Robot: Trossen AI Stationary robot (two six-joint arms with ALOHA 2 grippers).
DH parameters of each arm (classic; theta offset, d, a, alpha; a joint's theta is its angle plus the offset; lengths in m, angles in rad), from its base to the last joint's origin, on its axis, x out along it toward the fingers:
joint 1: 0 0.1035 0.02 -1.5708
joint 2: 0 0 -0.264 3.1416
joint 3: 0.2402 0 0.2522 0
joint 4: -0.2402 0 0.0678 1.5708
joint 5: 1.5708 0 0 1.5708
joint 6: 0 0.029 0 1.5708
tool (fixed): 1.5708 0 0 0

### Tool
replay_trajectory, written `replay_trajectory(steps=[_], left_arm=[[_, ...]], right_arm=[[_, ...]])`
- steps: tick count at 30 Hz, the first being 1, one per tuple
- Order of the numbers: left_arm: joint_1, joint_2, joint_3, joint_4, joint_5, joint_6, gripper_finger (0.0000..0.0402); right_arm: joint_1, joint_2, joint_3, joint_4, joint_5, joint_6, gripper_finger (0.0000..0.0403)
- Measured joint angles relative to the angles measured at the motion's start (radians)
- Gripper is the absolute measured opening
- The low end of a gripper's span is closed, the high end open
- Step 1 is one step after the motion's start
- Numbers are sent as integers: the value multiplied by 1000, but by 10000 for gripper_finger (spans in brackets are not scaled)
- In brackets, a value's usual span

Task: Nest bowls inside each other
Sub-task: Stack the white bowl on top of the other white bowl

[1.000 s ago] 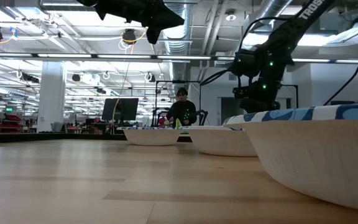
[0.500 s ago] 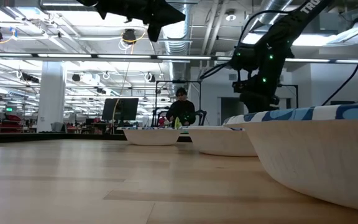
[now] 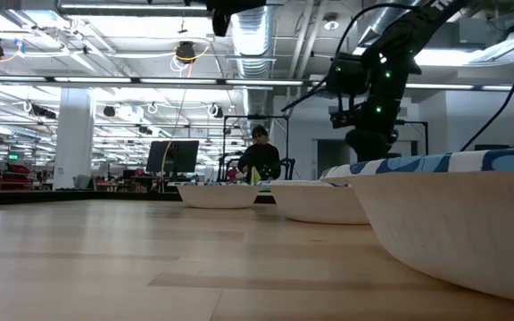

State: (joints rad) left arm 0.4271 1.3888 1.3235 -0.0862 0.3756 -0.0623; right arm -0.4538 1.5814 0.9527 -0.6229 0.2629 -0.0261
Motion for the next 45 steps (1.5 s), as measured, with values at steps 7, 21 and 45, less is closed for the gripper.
replay_trajectory(steps=[7, 21, 45], left_arm=[[0, 0, 102, -95, -54, 48, 0], [0, 0, 139, -112, -74, 85, 0], [0, 0, 139, -80, -75, 137, 0]], right_arm=[[-4, 4, 0, -46, 0, 1, 203], [-5, 5, 0, -98, -39, -8, 204], [0, 113, 0, -76, 30, -53, 147]])
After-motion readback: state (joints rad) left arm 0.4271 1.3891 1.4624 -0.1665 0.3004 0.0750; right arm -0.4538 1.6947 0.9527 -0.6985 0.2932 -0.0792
